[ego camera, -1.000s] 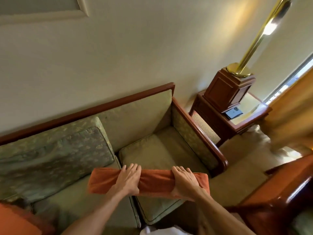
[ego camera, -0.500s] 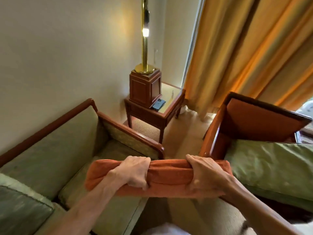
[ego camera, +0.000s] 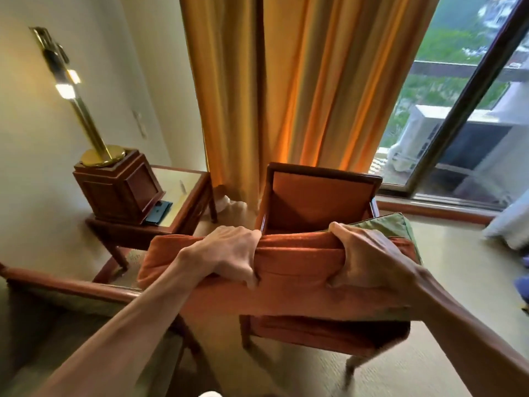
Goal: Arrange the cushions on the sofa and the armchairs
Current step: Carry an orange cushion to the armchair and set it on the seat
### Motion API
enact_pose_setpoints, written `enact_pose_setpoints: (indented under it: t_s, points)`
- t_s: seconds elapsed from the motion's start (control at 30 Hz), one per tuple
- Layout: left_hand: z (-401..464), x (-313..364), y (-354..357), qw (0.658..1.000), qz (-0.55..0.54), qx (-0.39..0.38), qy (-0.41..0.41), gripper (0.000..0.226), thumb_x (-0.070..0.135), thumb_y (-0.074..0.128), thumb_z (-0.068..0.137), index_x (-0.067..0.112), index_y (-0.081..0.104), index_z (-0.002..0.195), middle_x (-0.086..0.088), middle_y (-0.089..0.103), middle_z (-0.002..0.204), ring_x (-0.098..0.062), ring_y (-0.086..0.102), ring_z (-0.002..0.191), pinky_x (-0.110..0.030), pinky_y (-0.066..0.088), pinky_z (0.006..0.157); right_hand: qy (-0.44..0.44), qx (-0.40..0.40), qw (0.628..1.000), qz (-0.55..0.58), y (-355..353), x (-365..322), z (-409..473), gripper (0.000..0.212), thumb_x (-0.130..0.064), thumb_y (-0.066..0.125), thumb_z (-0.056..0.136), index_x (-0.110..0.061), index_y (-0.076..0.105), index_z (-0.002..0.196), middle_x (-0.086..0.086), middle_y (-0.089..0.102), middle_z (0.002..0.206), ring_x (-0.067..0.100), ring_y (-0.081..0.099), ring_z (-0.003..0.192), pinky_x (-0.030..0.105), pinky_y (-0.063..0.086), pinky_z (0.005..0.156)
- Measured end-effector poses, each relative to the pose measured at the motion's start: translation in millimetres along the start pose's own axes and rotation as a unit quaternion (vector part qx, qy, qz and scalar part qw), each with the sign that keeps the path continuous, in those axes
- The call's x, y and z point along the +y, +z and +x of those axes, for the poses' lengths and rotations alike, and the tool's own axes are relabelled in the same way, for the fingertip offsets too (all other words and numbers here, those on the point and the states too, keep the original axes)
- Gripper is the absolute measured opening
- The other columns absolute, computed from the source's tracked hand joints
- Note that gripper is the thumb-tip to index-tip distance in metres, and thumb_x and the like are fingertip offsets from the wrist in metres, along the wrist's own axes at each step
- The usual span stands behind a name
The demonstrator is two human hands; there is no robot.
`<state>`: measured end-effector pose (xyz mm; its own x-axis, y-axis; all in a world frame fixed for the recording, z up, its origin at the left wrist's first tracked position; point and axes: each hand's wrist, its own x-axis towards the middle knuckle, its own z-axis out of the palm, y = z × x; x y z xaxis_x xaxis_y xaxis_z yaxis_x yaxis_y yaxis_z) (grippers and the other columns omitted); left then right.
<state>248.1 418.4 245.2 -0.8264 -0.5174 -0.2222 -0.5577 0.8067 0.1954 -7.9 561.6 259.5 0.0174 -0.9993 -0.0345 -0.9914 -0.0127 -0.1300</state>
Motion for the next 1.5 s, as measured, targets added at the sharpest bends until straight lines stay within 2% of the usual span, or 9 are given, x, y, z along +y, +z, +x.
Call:
enact_pose_setpoints:
  t_s: [0.2, 0.33, 0.63, 0.73, 0.83, 1.0, 1.13, 1.3, 1.5]
  points:
    - [97.0, 2.0, -23.8, 1.000, 0.019, 0.003, 0.018, 0.065, 0.066, 0.078, 0.049, 0.029, 0.052, 0.096, 0.013, 0.061, 0.086, -0.008, 0.057, 0.074, -0.035, 0.051, 0.074, 0.024, 0.013, 1.000, -0.002, -11.1, 72.8, 41.8, 0.074, -0.075, 0.074, 0.045, -0.034, 0.039, 0.097, -0.017, 0.056, 0.091, 0.009, 0.050, 0.071, 0.030, 0.043, 0.064]
    - [160.1, -14.7, -34.6, 0.999, 0.025, -0.011, 0.040, 0.064, 0.064, 0.078, 0.051, 0.028, 0.052, 0.096, 0.013, 0.060, 0.086, -0.009, 0.058, 0.076, -0.036, 0.051, 0.077, 0.048, 0.002, 0.999, 0.005, -7.0, 111.4, 77.9, 0.075, -0.076, 0.074, 0.046, -0.035, 0.039, 0.098, -0.017, 0.057, 0.095, 0.009, 0.053, 0.075, 0.031, 0.049, 0.069]
    - [291.1, -53.4, -31.3, 0.997, 0.011, -0.061, 0.050, 0.067, 0.062, 0.080, 0.050, 0.027, 0.048, 0.097, 0.012, 0.058, 0.095, -0.015, 0.059, 0.085, -0.036, 0.050, 0.075, 0.091, -0.061, 0.994, 0.016, 16.8, 188.1, 170.3, 0.076, -0.072, 0.077, 0.049, -0.034, 0.041, 0.105, -0.016, 0.052, 0.099, 0.008, 0.049, 0.082, 0.027, 0.040, 0.073]
    - [318.9, -55.4, -17.7, 0.997, 0.015, -0.064, 0.046, 0.069, 0.064, 0.079, 0.049, 0.026, 0.049, 0.099, 0.009, 0.060, 0.098, -0.018, 0.061, 0.087, -0.035, 0.050, 0.076, 0.118, -0.089, 0.988, 0.045, 40.0, 212.0, 185.8, 0.079, -0.072, 0.078, 0.049, -0.034, 0.041, 0.107, -0.014, 0.053, 0.103, 0.008, 0.049, 0.087, 0.027, 0.043, 0.079]
    - [342.7, -61.6, -24.6, 0.996, 0.009, -0.081, 0.042, 0.069, 0.066, 0.078, 0.049, 0.027, 0.050, 0.099, 0.009, 0.061, 0.097, -0.016, 0.060, 0.084, -0.033, 0.050, 0.075, 0.120, -0.095, 0.986, 0.064, 45.6, 229.4, 201.3, 0.077, -0.071, 0.078, 0.046, -0.033, 0.041, 0.102, -0.013, 0.055, 0.102, 0.010, 0.051, 0.085, 0.029, 0.046, 0.078]
    - [373.4, -77.2, -57.8, 0.994, -0.020, -0.102, 0.027, 0.066, 0.064, 0.082, 0.054, 0.030, 0.050, 0.101, 0.013, 0.059, 0.094, -0.009, 0.058, 0.082, -0.029, 0.051, 0.076, 0.090, -0.059, 0.990, 0.090, 22.6, 251.9, 235.9, 0.071, -0.071, 0.076, 0.047, -0.034, 0.042, 0.096, -0.016, 0.054, 0.094, 0.007, 0.052, 0.080, 0.033, 0.051, 0.075]
    - [405.1, -77.5, -96.8, 0.997, -0.008, -0.081, 0.013, 0.067, 0.063, 0.083, 0.054, 0.032, 0.050, 0.104, 0.013, 0.060, 0.097, -0.010, 0.058, 0.087, -0.029, 0.042, 0.071, 0.051, -0.011, 0.997, 0.050, -17.5, 283.9, 263.6, 0.067, -0.068, 0.078, 0.050, -0.034, 0.044, 0.097, -0.020, 0.051, 0.094, 0.005, 0.048, 0.080, 0.023, 0.037, 0.070]
    - [466.5, -73.5, -112.9, 0.999, 0.005, -0.029, 0.031, 0.071, 0.066, 0.078, 0.048, 0.032, 0.050, 0.104, 0.014, 0.059, 0.095, -0.009, 0.057, 0.082, -0.030, 0.046, 0.072, 0.049, 0.024, 0.999, 0.002, -36.1, 340.3, 296.1, 0.074, -0.072, 0.074, 0.044, -0.037, 0.037, 0.096, -0.014, 0.054, 0.094, 0.012, 0.048, 0.081, 0.029, 0.034, 0.070]
    - [568.4, -69.9, -58.9, 0.997, 0.018, -0.064, 0.039, 0.067, 0.058, 0.084, 0.054, 0.025, 0.051, 0.101, 0.007, 0.062, 0.095, -0.017, 0.060, 0.083, -0.037, 0.053, 0.076, 0.089, -0.022, 0.996, -0.007, 17.8, 414.4, 330.9, 0.083, -0.074, 0.071, 0.044, -0.028, 0.045, 0.108, -0.005, 0.060, 0.115, 0.019, 0.056, 0.104, 0.034, 0.043, 0.090]
